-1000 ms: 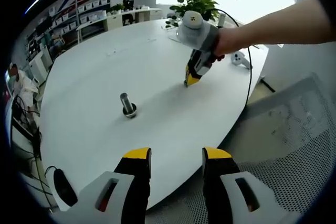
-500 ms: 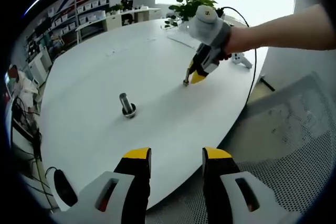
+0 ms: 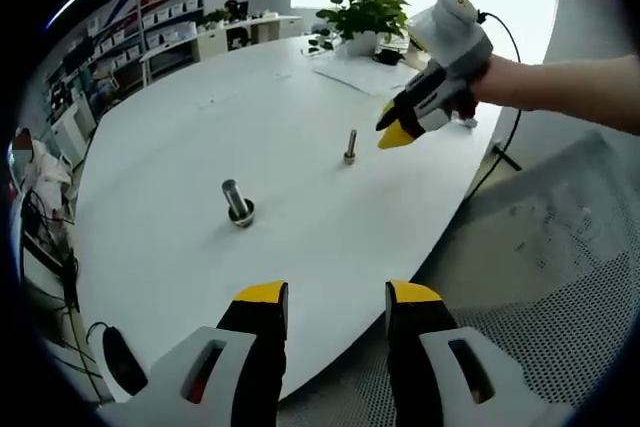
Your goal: Place the washer onto the threaded stud by aligning its center hole with the stud, sliding it down to the base, and recovering from edge contact or off-axis alignment until the washer reaches the visible bottom stop.
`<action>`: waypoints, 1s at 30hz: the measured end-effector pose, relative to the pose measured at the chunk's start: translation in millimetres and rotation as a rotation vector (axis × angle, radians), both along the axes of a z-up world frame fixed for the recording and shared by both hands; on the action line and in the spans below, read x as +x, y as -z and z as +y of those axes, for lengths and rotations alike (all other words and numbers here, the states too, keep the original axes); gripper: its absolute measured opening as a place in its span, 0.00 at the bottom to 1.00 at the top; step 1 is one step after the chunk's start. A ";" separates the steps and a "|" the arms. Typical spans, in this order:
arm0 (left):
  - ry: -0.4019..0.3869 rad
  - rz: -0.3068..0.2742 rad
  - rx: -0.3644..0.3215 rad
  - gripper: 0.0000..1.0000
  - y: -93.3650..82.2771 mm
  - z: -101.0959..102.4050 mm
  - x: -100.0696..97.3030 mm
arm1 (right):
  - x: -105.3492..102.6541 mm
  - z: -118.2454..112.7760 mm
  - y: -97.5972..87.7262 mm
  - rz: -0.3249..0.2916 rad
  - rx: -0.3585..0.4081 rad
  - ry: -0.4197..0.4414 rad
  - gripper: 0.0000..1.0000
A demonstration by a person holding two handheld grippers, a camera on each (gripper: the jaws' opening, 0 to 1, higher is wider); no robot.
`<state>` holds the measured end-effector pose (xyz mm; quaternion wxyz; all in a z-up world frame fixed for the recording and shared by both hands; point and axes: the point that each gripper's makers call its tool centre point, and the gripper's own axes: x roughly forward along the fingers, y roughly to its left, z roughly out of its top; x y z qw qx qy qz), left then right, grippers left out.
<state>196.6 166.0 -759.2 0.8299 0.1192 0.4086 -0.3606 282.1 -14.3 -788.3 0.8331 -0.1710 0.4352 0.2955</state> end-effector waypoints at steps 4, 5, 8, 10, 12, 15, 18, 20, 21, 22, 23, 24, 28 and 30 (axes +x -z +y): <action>0.004 -0.010 -0.003 0.37 -2.4 -1.0 0.6 | -11.4 2.9 -3.8 -0.017 -0.009 -0.006 0.24; 0.006 -0.015 -0.001 0.37 -3.2 -1.0 1.0 | -13.1 3.7 -5.3 -0.019 -0.008 -0.005 0.24; -0.005 -0.026 -0.017 0.37 -6.5 -0.6 4.4 | -15.5 5.8 -12.4 -0.031 0.019 0.018 0.24; -0.011 -0.023 -0.017 0.37 -5.9 0.7 4.9 | -17.0 6.8 -17.8 -0.045 0.029 0.029 0.24; -0.014 -0.030 -0.019 0.37 -7.7 0.8 6.0 | -17.5 9.1 -24.5 -0.067 0.054 0.048 0.24; -0.017 -0.051 -0.022 0.38 -11.4 0.4 8.7 | -19.4 9.9 -32.5 -0.084 0.088 0.081 0.25; -0.025 -0.043 -0.031 0.38 -11.2 0.5 8.3 | -21.4 13.5 -39.7 -0.084 0.167 0.141 0.25; -0.024 -0.042 -0.025 0.38 -10.3 1.2 8.3 | -22.7 11.1 -44.6 -0.099 0.190 0.165 0.25; -0.025 -0.045 -0.025 0.38 -10.4 1.5 8.9 | -25.1 9.9 -45.6 -0.103 0.186 0.170 0.25; -0.027 -0.047 -0.028 0.38 -11.3 1.5 9.3 | -26.4 9.6 -46.1 -0.108 0.189 0.174 0.25; -0.029 -0.050 -0.032 0.38 -12.2 1.4 9.9 | -27.8 9.5 -45.7 -0.109 0.192 0.177 0.25; -0.033 -0.049 -0.037 0.38 -12.7 1.3 10.4 | -29.7 9.1 -44.5 -0.109 0.195 0.181 0.25; -0.029 -0.049 -0.041 0.38 -12.9 1.0 9.7 | -30.1 5.4 -45.5 -0.116 0.222 0.211 0.26; -0.032 -0.053 -0.056 0.38 -15.1 -0.8 10.7 | -27.0 4.2 -50.2 -0.139 0.246 0.227 0.27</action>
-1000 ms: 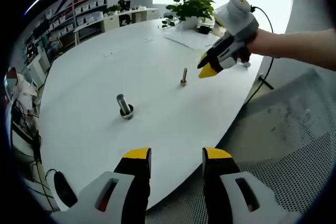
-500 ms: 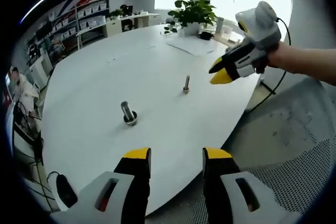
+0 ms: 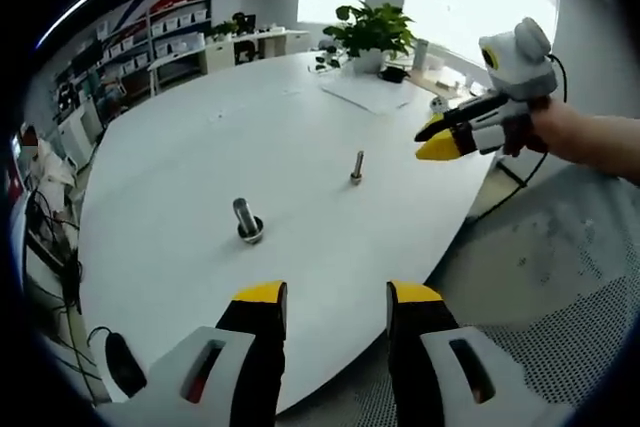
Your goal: Place the washer onto the threaded stud by aligning its center hole with the stud, sliding it down to the base, and recovering from edge contact or off-axis alignment until the washer reaches the visible bottom stop.
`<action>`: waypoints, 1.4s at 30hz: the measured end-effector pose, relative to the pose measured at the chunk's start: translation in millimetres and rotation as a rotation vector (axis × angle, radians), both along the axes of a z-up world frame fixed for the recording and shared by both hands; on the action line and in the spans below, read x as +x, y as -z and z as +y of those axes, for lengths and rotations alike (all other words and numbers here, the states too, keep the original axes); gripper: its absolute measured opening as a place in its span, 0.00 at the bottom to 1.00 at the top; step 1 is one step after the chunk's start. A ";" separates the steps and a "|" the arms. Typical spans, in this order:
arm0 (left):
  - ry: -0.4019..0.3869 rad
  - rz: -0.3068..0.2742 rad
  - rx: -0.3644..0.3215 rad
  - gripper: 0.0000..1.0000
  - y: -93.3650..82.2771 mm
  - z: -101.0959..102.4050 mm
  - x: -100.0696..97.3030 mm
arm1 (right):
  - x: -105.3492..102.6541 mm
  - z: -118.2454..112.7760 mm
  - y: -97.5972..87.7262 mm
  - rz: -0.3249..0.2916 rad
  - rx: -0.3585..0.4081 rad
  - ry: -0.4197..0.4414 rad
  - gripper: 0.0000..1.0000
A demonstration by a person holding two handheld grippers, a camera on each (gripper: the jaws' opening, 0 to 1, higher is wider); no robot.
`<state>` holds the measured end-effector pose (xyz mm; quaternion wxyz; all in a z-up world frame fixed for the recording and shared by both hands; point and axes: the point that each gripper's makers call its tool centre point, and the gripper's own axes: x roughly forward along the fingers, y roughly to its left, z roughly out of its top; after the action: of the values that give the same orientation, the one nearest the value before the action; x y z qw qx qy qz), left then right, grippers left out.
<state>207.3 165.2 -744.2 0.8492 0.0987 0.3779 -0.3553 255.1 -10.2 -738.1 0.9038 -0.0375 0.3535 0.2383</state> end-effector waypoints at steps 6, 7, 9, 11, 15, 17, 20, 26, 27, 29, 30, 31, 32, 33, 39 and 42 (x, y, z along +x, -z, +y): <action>-0.019 0.002 -0.005 0.38 0.0 2.3 1.9 | 2.3 -4.3 2.0 -0.008 0.033 0.055 0.29; -0.024 0.000 -0.006 0.38 -0.5 3.1 2.8 | 3.6 -4.7 2.8 -0.014 0.022 0.054 0.29; -0.036 -0.005 -0.012 0.38 -2.1 4.8 4.8 | 7.3 -7.3 3.3 -0.024 0.002 0.057 0.29; -0.046 -0.005 -0.018 0.38 -2.5 5.9 5.9 | 10.5 -10.4 1.2 -0.035 0.018 0.083 0.30; -0.070 -0.020 -0.029 0.38 -6.0 8.9 10.1 | 9.7 -19.4 8.5 -0.017 -0.005 0.109 0.31; -0.081 -0.017 -0.033 0.38 -6.6 9.8 10.7 | 9.3 -23.3 12.4 -0.004 -0.009 0.121 0.31; -0.090 -0.027 -0.038 0.39 -8.4 10.8 13.0 | 9.6 -25.5 11.3 -0.001 0.003 0.141 0.32; -0.114 -0.035 -0.042 0.39 -10.4 15.1 15.9 | 6.4 -26.2 11.5 0.012 0.021 0.160 0.33; -0.114 -0.035 -0.035 0.39 -9.7 15.8 15.9 | 6.3 -25.7 11.5 0.016 0.028 0.162 0.33; -0.113 -0.041 -0.033 0.39 -10.3 15.8 16.6 | 6.1 -25.3 10.9 0.016 0.037 0.167 0.33; -0.114 -0.042 -0.038 0.39 -10.7 15.4 16.8 | 5.2 -25.7 10.7 0.017 0.035 0.169 0.33; -0.115 -0.039 -0.038 0.39 -10.2 15.3 16.4 | 3.3 -25.8 9.3 0.018 0.035 0.171 0.33; -0.114 -0.037 -0.033 0.39 -9.3 15.8 16.1 | 2.2 -25.6 8.0 0.017 0.039 0.172 0.33; -0.113 -0.038 -0.028 0.39 -9.1 16.3 16.2 | 1.2 -25.5 6.6 0.016 0.043 0.176 0.33; -0.111 -0.041 -0.023 0.39 -8.9 16.6 16.1 | 1.5 -28.5 2.9 0.018 0.091 0.211 0.33; -0.114 -0.044 -0.028 0.39 -10.3 16.5 16.7 | 2.1 -30.2 4.1 0.027 0.111 0.227 0.33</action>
<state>224.0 181.7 -733.8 0.8775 0.0731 0.3590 -0.3093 257.2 -40.4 -742.3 0.9208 0.0561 0.3539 0.1539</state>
